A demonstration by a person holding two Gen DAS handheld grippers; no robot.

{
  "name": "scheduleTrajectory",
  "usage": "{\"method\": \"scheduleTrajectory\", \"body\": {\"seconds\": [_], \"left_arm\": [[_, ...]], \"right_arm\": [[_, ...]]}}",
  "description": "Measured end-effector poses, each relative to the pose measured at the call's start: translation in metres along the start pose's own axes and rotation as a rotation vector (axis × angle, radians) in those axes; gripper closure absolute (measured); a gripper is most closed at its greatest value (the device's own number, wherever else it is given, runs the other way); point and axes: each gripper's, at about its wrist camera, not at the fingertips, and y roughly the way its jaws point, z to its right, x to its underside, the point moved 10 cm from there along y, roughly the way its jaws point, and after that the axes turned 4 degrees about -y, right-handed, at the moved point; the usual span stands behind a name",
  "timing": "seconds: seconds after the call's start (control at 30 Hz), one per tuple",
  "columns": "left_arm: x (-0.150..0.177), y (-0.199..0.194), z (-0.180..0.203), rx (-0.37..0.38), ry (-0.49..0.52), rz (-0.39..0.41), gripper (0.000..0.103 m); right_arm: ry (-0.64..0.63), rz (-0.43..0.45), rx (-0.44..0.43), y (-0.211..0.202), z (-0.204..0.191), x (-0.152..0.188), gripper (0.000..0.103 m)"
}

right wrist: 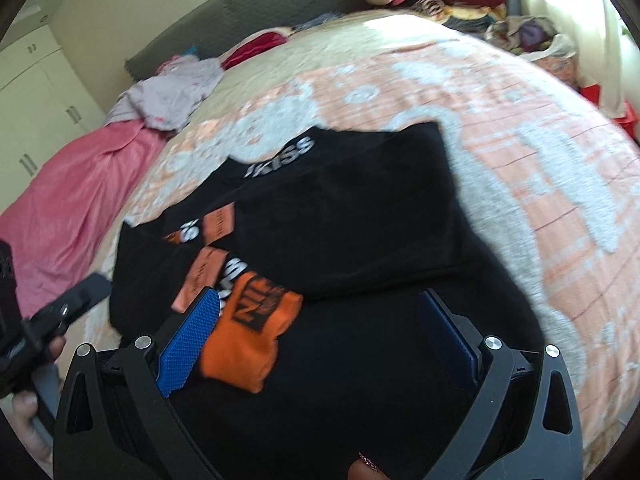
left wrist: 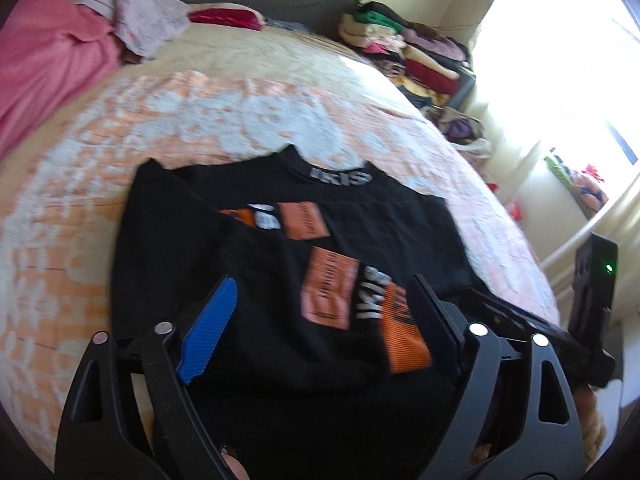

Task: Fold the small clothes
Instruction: 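Grasp the folded orange cuff with the right gripper, then reposition the cuff on the shirt body and open the right gripper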

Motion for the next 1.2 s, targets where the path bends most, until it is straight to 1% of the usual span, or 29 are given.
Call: {"method": "scheduleTrajectory", "body": {"seconds": [0.03, 0.1, 0.3, 0.33, 0.37, 0.43, 0.5, 0.57, 0.6, 0.67, 0.7, 0.73, 0.9, 1.0, 1.1, 1.2], "left_arm": [[-0.002, -0.001, -0.008, -0.030, -0.009, 0.009, 0.010], [-0.006, -0.004, -0.025, -0.081, -0.024, 0.024, 0.010], [-0.011, -0.019, -0.063, -0.118, -0.108, 0.049, 0.010], [-0.010, -0.022, -0.067, -0.120, -0.118, 0.052, 0.010], [-0.011, -0.025, -0.073, -0.127, -0.131, 0.056, 0.010], [-0.011, -0.030, -0.080, -0.139, -0.147, 0.067, 0.010], [-0.011, -0.036, -0.086, -0.143, -0.162, 0.081, 0.010], [-0.012, -0.041, -0.092, -0.154, -0.177, 0.095, 0.010], [-0.012, -0.042, -0.096, -0.157, -0.185, 0.098, 0.010], [-0.012, -0.043, -0.100, -0.158, -0.197, 0.097, 0.010], [-0.012, -0.044, -0.102, -0.159, -0.205, 0.099, 0.010], [-0.012, -0.044, -0.104, -0.159, -0.211, 0.100, 0.010], [-0.011, -0.044, -0.106, -0.158, -0.217, 0.099, 0.010], [-0.010, -0.044, -0.107, -0.157, -0.223, 0.094, 0.010], [-0.009, -0.043, -0.108, -0.160, -0.225, 0.089, 0.010], [-0.008, -0.043, -0.108, -0.160, -0.225, 0.089, 0.010]], "right_arm": [[-0.006, -0.019, -0.013, 0.005, -0.007, 0.004, 0.005], [-0.028, -0.043, -0.024, 0.010, -0.017, 0.011, 0.005], [-0.075, -0.085, -0.043, 0.028, -0.039, 0.024, 0.006], [-0.076, -0.090, -0.050, 0.033, -0.041, 0.026, 0.009], [-0.075, -0.097, -0.055, 0.037, -0.043, 0.028, 0.018], [-0.072, -0.106, -0.064, 0.046, -0.047, 0.031, 0.022], [-0.096, -0.091, -0.055, 0.050, -0.052, 0.031, 0.033], [-0.108, -0.086, -0.079, 0.050, -0.059, 0.031, 0.056], [-0.112, -0.083, -0.087, 0.050, -0.061, 0.030, 0.061], [-0.137, -0.071, -0.107, 0.047, -0.068, 0.028, 0.080], [-0.152, -0.054, -0.105, 0.043, -0.070, 0.025, 0.083], [-0.163, -0.039, -0.100, 0.041, -0.071, 0.022, 0.091], [-0.205, 0.022, -0.100, 0.026, -0.073, -0.004, 0.091], [-0.238, 0.070, -0.095, 0.016, -0.073, -0.025, 0.091], [-0.277, 0.122, -0.066, 0.003, -0.070, -0.048, 0.091], [-0.308, 0.175, -0.011, -0.012, -0.057, -0.069, 0.092]]}}
